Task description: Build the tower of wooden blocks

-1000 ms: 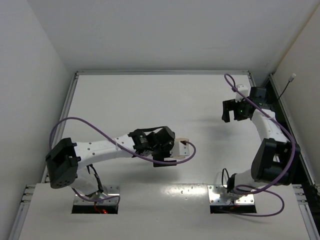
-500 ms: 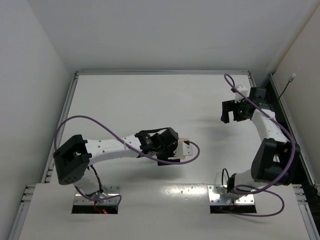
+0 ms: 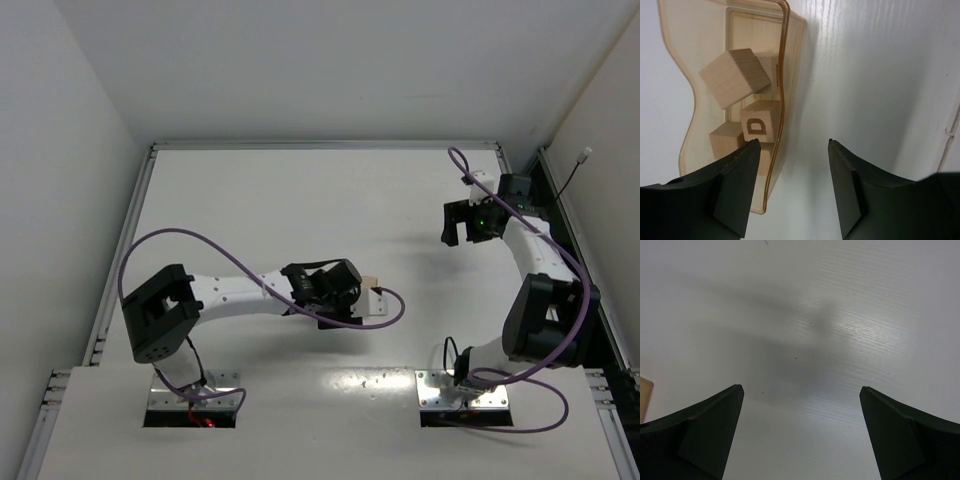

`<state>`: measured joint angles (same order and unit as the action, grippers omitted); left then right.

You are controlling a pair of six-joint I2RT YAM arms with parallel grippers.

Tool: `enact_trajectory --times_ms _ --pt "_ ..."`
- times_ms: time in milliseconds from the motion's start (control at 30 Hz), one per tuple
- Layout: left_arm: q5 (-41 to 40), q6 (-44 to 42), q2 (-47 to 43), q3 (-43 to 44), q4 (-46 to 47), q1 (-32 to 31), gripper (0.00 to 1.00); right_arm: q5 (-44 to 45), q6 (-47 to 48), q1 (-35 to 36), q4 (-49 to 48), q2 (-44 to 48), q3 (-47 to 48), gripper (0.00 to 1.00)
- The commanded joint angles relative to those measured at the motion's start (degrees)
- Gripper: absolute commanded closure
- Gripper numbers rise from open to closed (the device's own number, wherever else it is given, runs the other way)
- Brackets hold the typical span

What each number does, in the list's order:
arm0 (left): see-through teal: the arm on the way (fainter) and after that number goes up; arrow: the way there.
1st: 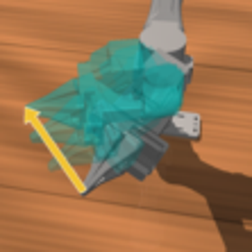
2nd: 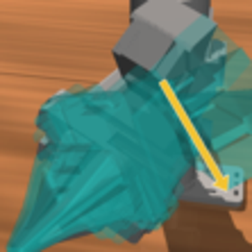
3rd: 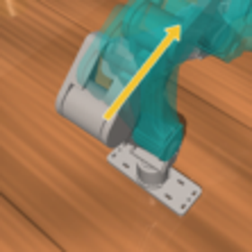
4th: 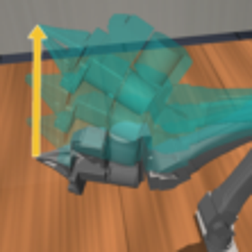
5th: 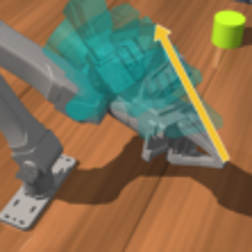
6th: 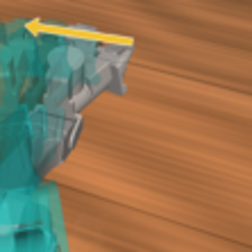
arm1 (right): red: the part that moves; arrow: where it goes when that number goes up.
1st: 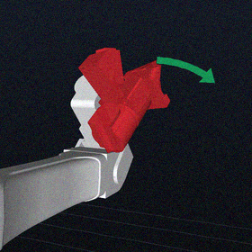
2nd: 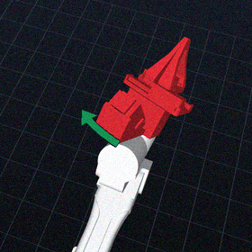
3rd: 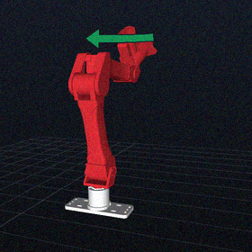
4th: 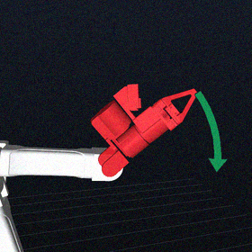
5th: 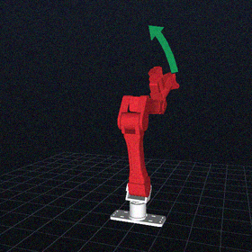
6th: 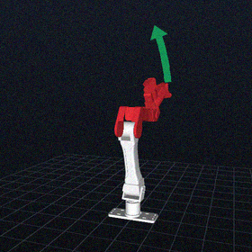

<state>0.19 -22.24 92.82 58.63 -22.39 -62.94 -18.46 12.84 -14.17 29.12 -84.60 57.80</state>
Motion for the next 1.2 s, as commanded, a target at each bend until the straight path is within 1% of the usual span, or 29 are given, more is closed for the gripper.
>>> enact_trajectory --times_ms 0,233,367,433,467,633,833,867,933,1033,1167 --pt "2.01 0.09 1.66 0.96 1.83 -0.7 0.47 -1.05 -0.71 -0.33 -0.38 -0.74 3.02 0.0" --pt "1.4 0.09 2.72 -0.79 3.76 -0.7 0.47 -1.05 -0.71 -0.86 -0.38 -1.27 3.55 0.0" --pt "1.4 0.62 3.86 -0.8 4.46 0.36 0.47 -1.05 -0.71 -0.86 -0.38 -1.27 3.55 0.0" --pt "1.4 0.62 3.86 -0.8 4.46 0.36 0.52 -1.05 -0.71 -0.86 -0.38 -1.27 3.55 0.0" --pt "1.4 0.62 4.39 -0.8 4.46 0.36 0.6 -1.05 -0.71 -0.86 -0.38 -1.27 3.55 0.0" --pt "1.92 0.62 5.7 -0.8 5.08 1.58 0.6 -1.05 -0.71 -1.38 -0.38 -1.8 3.55 0.0" --pt "1.92 1.15 6.94 -1.32 5.61 2.12 0.81 -1.58 -0.71 -1.38 -0.38 -1.8 3.55 0.0" --pt "1.23 1.15 7.46 -1.33 5.61 2.12 0.87 -1.58 -0.71 -1.38 -0.38 -1.8 3.55 0.0" --pt "1.22 1.76 8.16 -1.33 6.22 2.12 0.94 -1.58 -0.71 -1.38 -0.38 -2.32 3.55 0.0" --pt "1.22 2.38 8.7 -1.33 6.92 2.73 1.0 -1.58 -0.71 -1.38 -0.38 -2.33 3.55 0.0" --pt "1.83 4.66 9.31 -1.33 8.24 4.57 1.0 -1.58 -0.71 -1.38 -0.38 -2.33 3.55 0.0"
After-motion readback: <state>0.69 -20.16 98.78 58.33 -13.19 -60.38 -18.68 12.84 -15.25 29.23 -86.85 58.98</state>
